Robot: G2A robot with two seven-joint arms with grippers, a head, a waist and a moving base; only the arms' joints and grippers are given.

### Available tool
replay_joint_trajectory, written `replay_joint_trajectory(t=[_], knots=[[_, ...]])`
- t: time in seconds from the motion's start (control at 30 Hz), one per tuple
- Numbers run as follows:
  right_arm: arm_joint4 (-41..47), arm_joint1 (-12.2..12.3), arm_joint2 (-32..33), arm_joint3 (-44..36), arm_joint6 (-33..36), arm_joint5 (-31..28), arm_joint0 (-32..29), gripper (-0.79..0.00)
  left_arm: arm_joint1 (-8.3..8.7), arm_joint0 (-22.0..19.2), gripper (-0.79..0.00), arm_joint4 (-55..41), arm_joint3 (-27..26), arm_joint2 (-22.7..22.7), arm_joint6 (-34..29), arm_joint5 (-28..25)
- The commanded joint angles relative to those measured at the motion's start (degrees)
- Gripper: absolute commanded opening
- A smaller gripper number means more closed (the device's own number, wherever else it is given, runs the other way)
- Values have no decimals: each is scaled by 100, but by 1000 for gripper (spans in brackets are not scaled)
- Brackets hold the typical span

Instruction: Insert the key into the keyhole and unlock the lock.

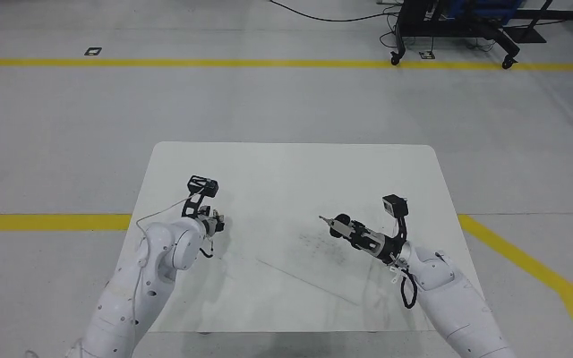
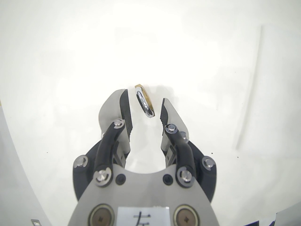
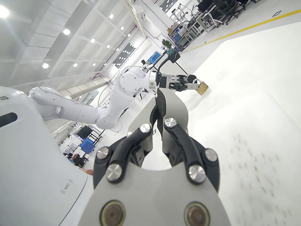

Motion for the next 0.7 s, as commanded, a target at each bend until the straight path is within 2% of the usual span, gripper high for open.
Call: replay_joint_trajectory(t=[0.0, 0.03, 0.1, 0.33, 0.47, 0.5, 0.53, 0.67], knots=[[0, 0, 0, 0, 0, 0, 0, -785, -11, -27, -514, -13, -27, -1, -20, 19], [0, 0, 0, 0, 0, 0, 0, -785, -16, -41, -560, -2, -31, 2, -33, 28], [0, 0, 0, 0, 0, 0, 0, -785, -29, -65, -588, 3, -23, 25, -58, 31], [0, 0, 0, 0, 0, 0, 0, -785, -76, -182, -597, -18, 96, 59, -107, 110], [0, 0, 0, 0, 0, 0, 0, -785, -101, -233, -631, 4, 134, 85, -178, 170], [0, 0, 0, 0, 0, 0, 0, -785, -106, -240, -674, 11, 138, 93, -188, 174], [0, 0, 0, 0, 0, 0, 0, -785, -111, -238, -767, 20, 143, 96, -191, 196], [0, 0, 0, 0, 0, 0, 0, -785, -123, -193, -785, 4, 175, 58, -187, 246]])
